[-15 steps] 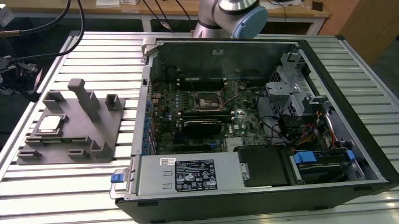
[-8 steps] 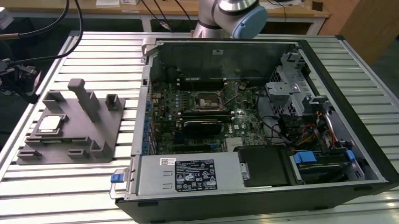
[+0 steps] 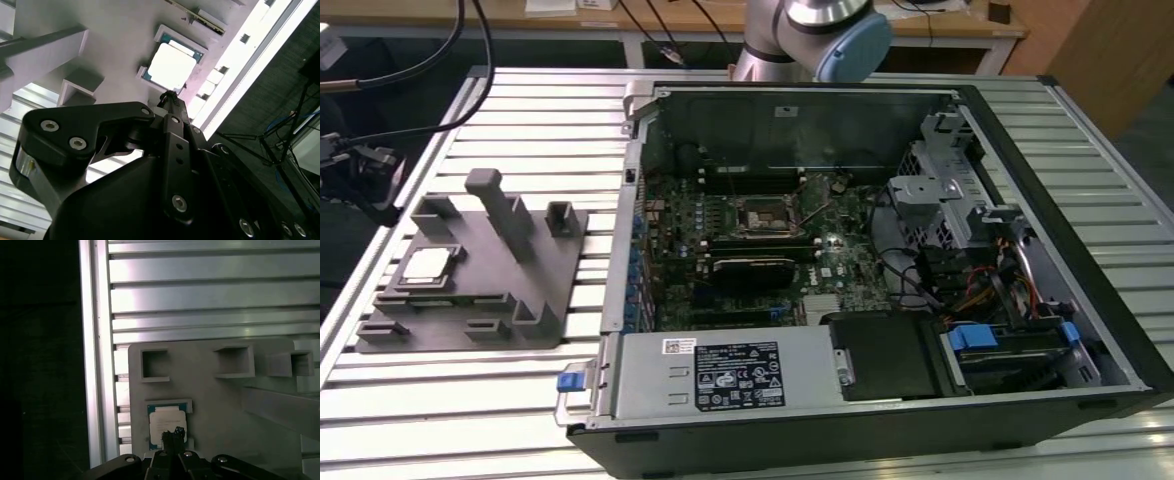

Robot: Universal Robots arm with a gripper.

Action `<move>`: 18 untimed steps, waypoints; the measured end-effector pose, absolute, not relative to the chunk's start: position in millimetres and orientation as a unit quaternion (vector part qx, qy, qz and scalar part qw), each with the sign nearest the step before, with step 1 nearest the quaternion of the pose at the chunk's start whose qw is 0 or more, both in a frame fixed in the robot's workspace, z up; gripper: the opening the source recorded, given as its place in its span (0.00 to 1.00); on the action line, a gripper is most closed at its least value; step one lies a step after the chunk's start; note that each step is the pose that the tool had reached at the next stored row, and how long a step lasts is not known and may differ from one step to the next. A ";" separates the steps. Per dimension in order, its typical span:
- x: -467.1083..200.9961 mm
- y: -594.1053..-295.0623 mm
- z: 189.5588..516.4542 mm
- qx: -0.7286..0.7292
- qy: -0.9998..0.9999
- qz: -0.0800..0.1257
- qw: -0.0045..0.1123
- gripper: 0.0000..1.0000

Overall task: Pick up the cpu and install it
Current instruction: 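Pick up the cpu and move it towards the insertion slot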

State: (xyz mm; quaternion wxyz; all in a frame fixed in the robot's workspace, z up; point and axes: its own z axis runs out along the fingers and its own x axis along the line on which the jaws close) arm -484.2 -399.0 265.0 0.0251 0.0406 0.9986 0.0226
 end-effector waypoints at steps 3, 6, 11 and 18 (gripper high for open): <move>-484.9 -398.9 261.9 0.041 0.999 0.023 0.025 0.11; -485.6 -399.0 257.7 0.041 0.999 0.023 0.025 0.11; -486.6 -399.0 248.6 0.041 0.999 0.023 0.025 0.11; -486.6 -401.4 237.5 0.041 0.999 0.023 0.025 0.11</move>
